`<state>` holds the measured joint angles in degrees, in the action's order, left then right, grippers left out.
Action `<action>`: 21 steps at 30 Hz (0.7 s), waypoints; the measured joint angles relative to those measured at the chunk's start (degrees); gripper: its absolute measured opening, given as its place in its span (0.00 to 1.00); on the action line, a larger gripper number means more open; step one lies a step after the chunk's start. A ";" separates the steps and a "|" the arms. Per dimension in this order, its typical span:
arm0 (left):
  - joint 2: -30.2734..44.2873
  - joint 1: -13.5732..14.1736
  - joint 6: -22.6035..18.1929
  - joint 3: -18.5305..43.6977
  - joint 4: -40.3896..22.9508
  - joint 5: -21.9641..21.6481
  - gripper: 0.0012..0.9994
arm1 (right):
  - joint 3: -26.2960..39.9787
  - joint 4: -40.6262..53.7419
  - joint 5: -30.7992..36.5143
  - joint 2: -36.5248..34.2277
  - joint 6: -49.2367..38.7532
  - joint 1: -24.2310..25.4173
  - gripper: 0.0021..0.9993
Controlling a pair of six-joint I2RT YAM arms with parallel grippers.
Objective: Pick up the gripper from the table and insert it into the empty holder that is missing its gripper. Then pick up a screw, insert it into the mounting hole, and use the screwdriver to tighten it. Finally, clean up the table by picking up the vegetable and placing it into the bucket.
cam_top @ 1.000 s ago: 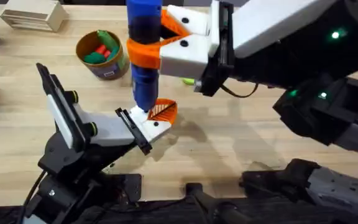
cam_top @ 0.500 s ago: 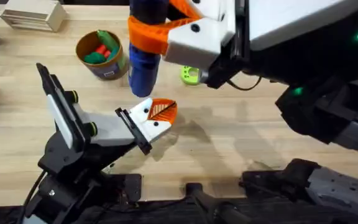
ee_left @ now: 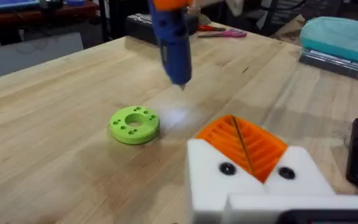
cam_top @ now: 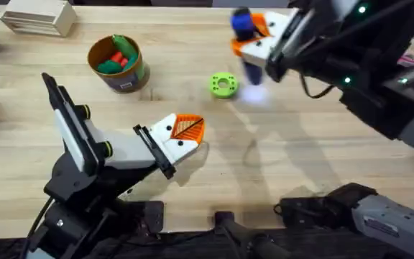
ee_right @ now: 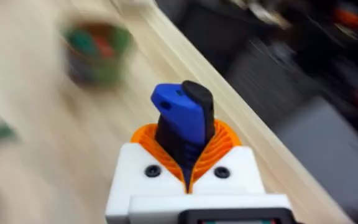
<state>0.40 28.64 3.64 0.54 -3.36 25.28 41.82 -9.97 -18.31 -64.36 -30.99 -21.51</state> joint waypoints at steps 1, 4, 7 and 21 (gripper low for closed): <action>0.02 0.00 0.00 0.00 0.00 0.00 0.01 | 0.00 3.24 2.92 -0.03 -4.96 1.41 0.03; 0.02 -0.02 0.00 0.00 0.02 0.00 0.01 | 0.02 10.55 9.98 -1.61 -17.14 4.29 0.03; 0.00 0.00 0.00 0.00 0.00 0.00 0.01 | 0.00 14.96 16.87 -5.50 -27.65 6.70 0.03; 0.00 -0.02 0.00 0.00 0.02 0.00 0.01 | 0.00 15.64 28.50 -21.17 -42.74 8.26 0.13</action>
<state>0.40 28.63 3.64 0.54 -3.34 25.28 41.82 5.68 10.20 -85.53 -73.73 -13.25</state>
